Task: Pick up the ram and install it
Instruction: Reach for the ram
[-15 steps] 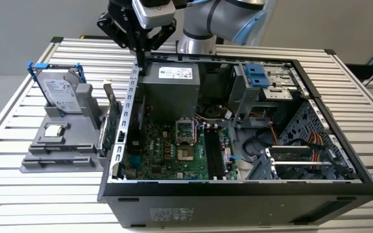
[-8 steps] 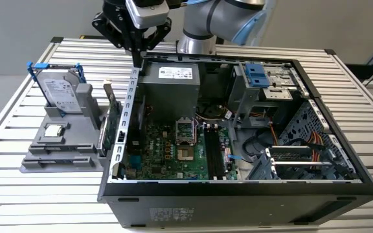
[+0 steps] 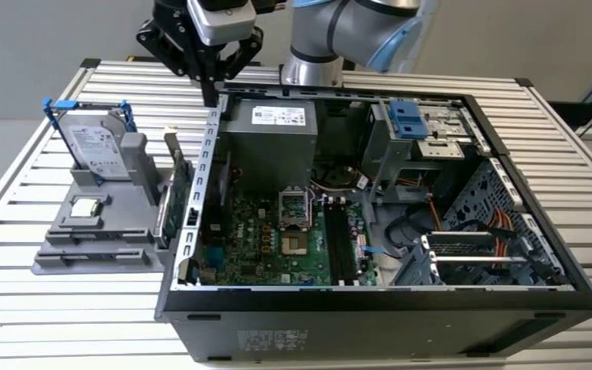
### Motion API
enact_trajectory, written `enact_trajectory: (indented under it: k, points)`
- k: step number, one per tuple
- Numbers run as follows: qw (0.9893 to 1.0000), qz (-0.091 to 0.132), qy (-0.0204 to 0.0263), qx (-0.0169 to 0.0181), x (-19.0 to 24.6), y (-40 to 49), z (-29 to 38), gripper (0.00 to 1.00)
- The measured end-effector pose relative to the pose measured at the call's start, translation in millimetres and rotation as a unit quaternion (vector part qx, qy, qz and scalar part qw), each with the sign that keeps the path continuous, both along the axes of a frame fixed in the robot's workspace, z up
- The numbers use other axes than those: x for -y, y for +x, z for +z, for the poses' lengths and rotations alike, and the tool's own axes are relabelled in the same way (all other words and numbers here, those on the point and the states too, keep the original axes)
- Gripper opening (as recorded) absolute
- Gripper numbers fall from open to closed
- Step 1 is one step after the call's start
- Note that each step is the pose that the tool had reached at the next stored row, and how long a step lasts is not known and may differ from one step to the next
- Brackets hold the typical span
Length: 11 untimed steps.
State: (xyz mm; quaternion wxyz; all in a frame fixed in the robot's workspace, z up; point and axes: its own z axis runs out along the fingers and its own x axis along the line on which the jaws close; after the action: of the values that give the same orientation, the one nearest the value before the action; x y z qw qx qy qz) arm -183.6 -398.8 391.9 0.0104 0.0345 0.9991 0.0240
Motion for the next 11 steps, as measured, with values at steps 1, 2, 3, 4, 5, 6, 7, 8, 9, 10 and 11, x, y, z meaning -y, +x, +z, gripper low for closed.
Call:
enact_trajectory:
  k: [1, 2, 3, 4, 5, 6, 7, 8, 9, 10, 11]
  points:
    - [1.0000, 0.000, 0.0000, 0.0000, 0.0, -1.3, 0.0, 0.00]
    - [1.0000, 0.000, 0.0000, 0.0000, 0.0, -2.6, 0.0, 0.00]
    - [1.0000, 0.000, 0.0000, 0.0000, 0.0, -3.8, 0.0, 0.00]
    - [1.0000, 0.000, 0.0000, 0.0000, 0.0, -5.0, 0.0, 0.00]
    - [1.0000, 0.000, 0.0000, 0.0000, 0.0, -6.1, 0.0, 0.00]
    - [1.0000, 0.000, 0.0000, 0.0000, 0.0, -7.5, -0.1, 0.00]
    - [1.0000, 0.000, 0.0000, 0.0000, 0.0, -8.7, -0.1, 0.00]
    - [1.0000, 0.000, 0.0000, 0.0000, 0.0, -10.1, -0.1, 0.00]
    - [1.0000, 0.000, 0.0000, 0.0000, 0.0, -11.4, -0.1, 0.00]
    - [1.0000, 0.000, 0.0000, 0.0000, 0.0, -12.6, -0.1, 0.00]
    - [1.0000, 0.001, 0.0000, 0.0000, 0.0, -13.8, -0.1, 0.00]
